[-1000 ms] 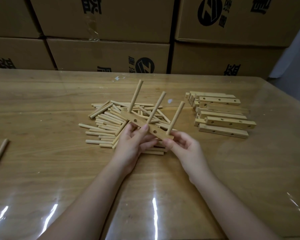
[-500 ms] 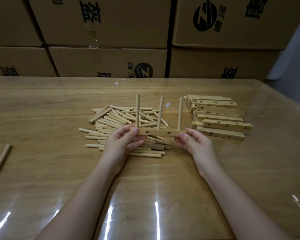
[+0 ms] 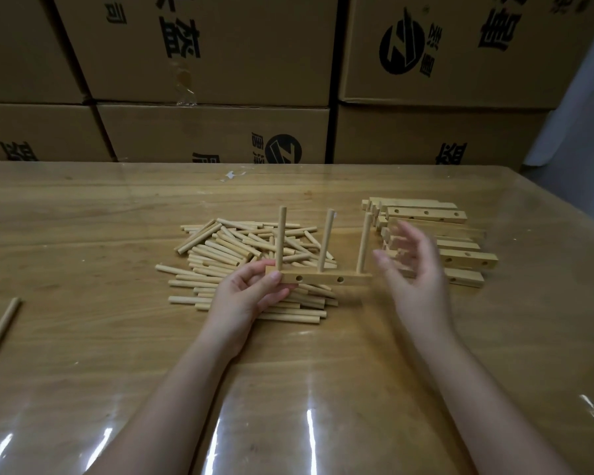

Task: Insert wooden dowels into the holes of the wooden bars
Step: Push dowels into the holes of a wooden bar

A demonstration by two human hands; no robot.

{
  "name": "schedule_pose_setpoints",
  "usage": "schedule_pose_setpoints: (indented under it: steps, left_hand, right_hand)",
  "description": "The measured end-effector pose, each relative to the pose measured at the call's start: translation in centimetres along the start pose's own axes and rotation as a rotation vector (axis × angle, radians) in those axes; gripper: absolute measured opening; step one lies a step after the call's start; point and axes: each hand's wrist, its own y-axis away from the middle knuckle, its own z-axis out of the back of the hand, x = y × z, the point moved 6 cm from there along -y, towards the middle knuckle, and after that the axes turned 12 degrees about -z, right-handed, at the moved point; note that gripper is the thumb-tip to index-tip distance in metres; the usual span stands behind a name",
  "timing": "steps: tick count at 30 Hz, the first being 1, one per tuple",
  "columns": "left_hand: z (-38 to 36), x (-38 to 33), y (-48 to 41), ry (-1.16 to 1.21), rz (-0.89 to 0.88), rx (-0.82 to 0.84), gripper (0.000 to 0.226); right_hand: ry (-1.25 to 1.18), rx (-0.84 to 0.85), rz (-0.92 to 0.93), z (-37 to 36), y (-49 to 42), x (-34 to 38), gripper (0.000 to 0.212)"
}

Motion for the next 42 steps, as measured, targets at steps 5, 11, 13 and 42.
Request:
schedule_pose_setpoints:
  steps: [5, 11, 13, 42]
  left_hand:
    - [-0.1, 0.1, 0.0, -0.015, -0.005, 0.028, 0.038]
    - [0.0, 0.2, -0.1, 0.006, -0.023, 0.025, 0.036]
    - [0.1, 0.1, -0.2, 0.001, -0.048, 0.025, 0.033]
    - [2.6, -6.2, -12.9, -0.206, -0.089, -0.12, 0.027]
  right_hand:
    - [0.465, 0.069, 0.368, -1.0, -1.7, 7.9, 0.041]
    - [0.797, 0.351, 0.344, -4.6, -4.3, 9.4, 0.022]
    - [0.759, 0.377, 0.315, -4.9, -4.5, 9.0, 0.017]
    - [0.062, 0.215, -0.186, -2.0, 0.2, -5.2, 0.018]
